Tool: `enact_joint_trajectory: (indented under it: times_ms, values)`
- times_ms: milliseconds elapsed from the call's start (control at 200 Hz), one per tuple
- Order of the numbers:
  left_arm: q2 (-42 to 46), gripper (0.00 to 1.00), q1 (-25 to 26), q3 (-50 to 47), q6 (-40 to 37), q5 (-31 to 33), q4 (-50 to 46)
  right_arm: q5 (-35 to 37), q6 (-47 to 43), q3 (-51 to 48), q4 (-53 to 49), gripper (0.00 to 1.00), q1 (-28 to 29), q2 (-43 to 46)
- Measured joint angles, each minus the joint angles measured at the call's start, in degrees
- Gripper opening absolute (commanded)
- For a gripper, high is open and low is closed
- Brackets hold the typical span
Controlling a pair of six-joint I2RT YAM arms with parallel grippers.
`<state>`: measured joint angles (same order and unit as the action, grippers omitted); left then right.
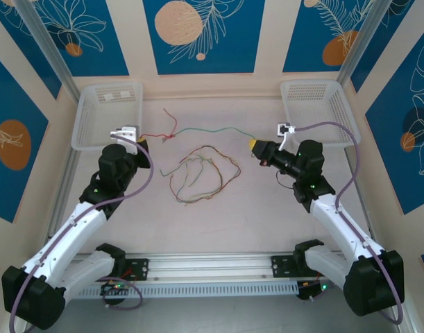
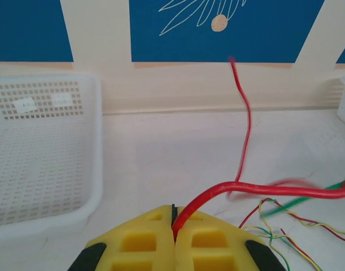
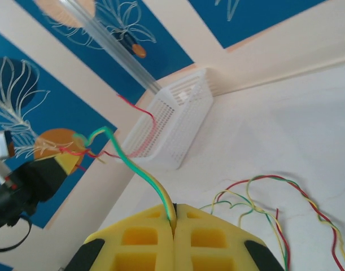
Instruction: Untangle the cables
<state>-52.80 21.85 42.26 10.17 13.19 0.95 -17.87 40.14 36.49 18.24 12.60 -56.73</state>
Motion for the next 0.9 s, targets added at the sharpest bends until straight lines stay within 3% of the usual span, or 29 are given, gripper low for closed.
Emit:
enact_joint_trajectory:
  times_ms: [215, 465, 765, 900]
  values:
    - [0.15, 0.0, -1.11, 0.0, 0.0, 0.55, -0.39, 5.49, 4.35, -0.07, -4.26, 0.0, -4.7, 1.31]
    - [0.61, 0.0, -3.61, 0.0, 0.02, 1.27, -0.63, 12.09, 8.52, -2.43, -6.1, 0.0, -13.81, 9.88]
    - [2.54, 0.0, -3.85, 0.13, -0.22, -1.73, -0.57, 8.37, 6.1, 0.37, -10.34, 0.0, -14.08, 10.47]
    - [-0.15, 0.0, -5.35, 4.55, -1.01, -2.16, -4.0, 7.5, 4.52, 0.9, -10.86, 0.0, -13.55, 11.45]
